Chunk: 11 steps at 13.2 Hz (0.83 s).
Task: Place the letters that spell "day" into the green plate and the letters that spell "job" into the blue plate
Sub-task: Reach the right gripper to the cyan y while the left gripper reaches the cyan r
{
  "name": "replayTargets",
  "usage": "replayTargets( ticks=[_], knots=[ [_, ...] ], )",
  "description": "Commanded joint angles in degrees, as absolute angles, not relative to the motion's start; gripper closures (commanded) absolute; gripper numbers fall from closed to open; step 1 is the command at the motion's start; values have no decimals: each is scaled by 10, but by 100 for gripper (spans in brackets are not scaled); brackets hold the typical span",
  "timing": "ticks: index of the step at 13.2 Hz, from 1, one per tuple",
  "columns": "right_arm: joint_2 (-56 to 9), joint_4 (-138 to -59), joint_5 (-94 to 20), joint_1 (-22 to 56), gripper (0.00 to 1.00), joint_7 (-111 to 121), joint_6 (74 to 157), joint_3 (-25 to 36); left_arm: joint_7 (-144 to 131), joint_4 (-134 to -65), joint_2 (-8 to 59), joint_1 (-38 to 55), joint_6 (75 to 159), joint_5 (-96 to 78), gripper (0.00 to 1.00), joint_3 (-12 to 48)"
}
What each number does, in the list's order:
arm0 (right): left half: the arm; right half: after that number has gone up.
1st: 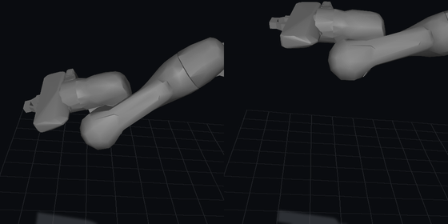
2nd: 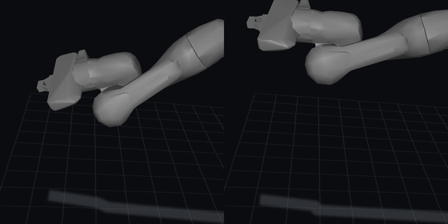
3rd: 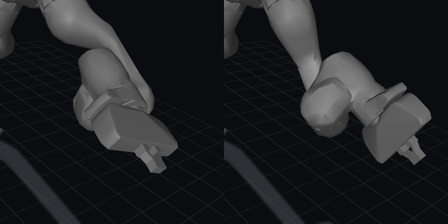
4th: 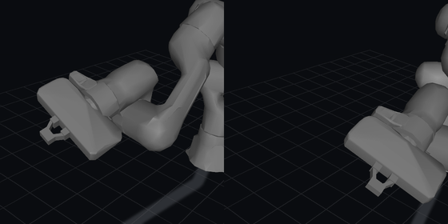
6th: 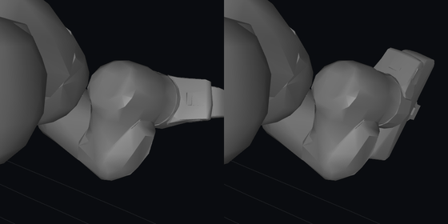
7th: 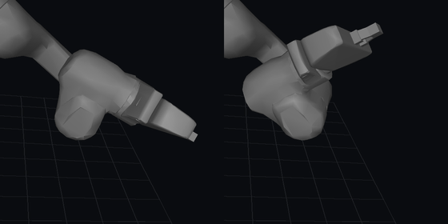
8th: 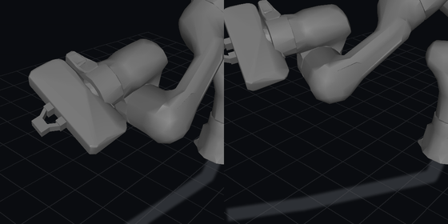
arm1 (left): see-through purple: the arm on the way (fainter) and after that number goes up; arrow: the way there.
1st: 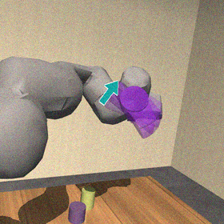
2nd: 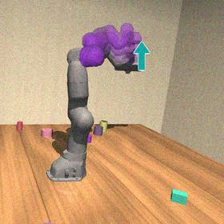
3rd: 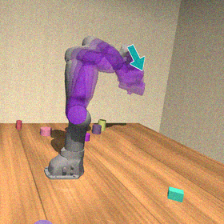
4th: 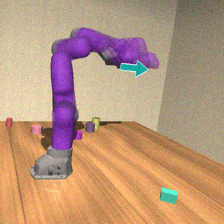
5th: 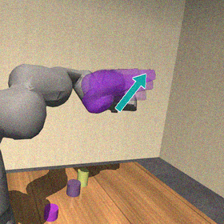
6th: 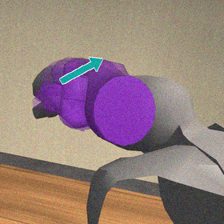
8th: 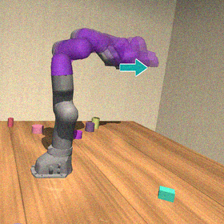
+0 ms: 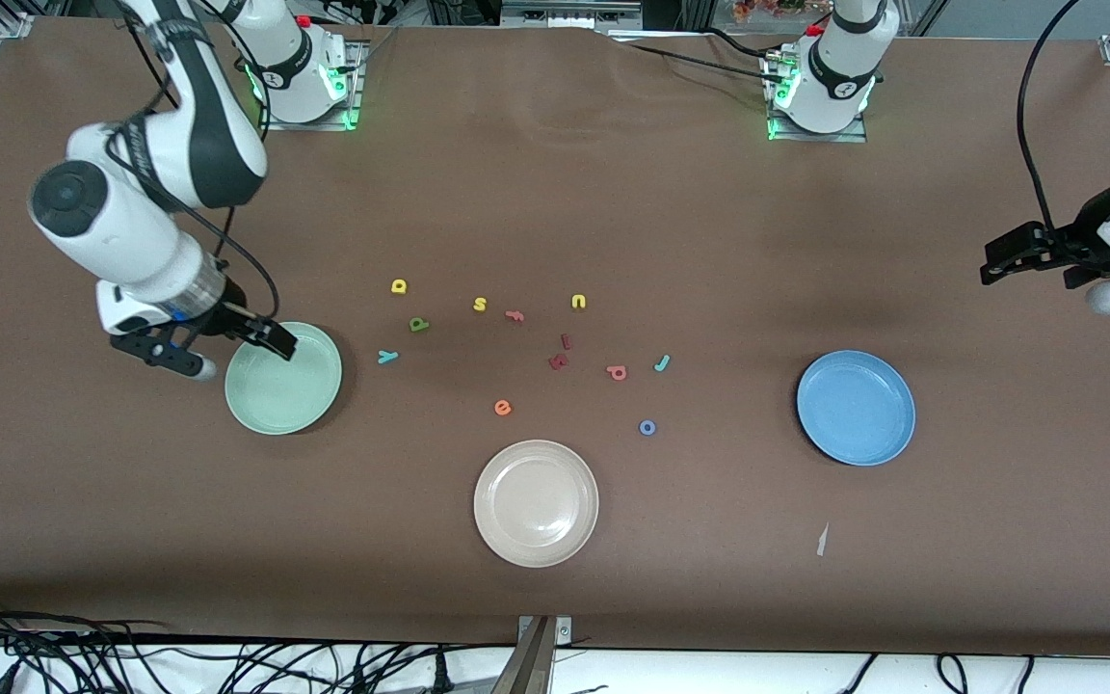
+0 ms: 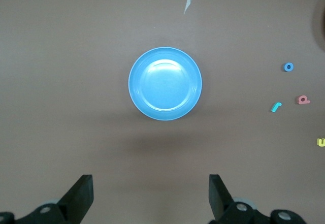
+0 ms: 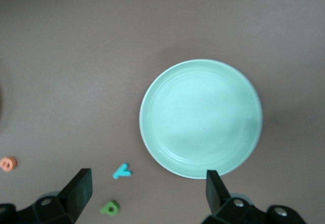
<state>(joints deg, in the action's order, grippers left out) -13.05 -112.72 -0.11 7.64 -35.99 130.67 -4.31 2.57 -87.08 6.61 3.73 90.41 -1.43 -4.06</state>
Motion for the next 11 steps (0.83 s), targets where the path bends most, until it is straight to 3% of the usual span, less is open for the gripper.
replayTargets(
  ticks=[1, 4, 7, 11],
  knots=[
    [-148, -1132, -9, 93, 1, -500, 1331, -43, 39, -849, 81, 61, 924, -50, 0, -37],
    [-145, -1186, -9, 110, 1, -601, 1364, -43, 54, -848, 109, 100, 926, -133, 0, -36],
    [-161, -1221, -9, 143, 1, -703, 1409, -43, 53, -848, 197, 189, 936, -117, 0, -33],
    [-200, -1222, -7, 177, 1, -786, 1459, -43, 55, -858, 277, 254, 1038, -103, 0, -33]
  ],
)
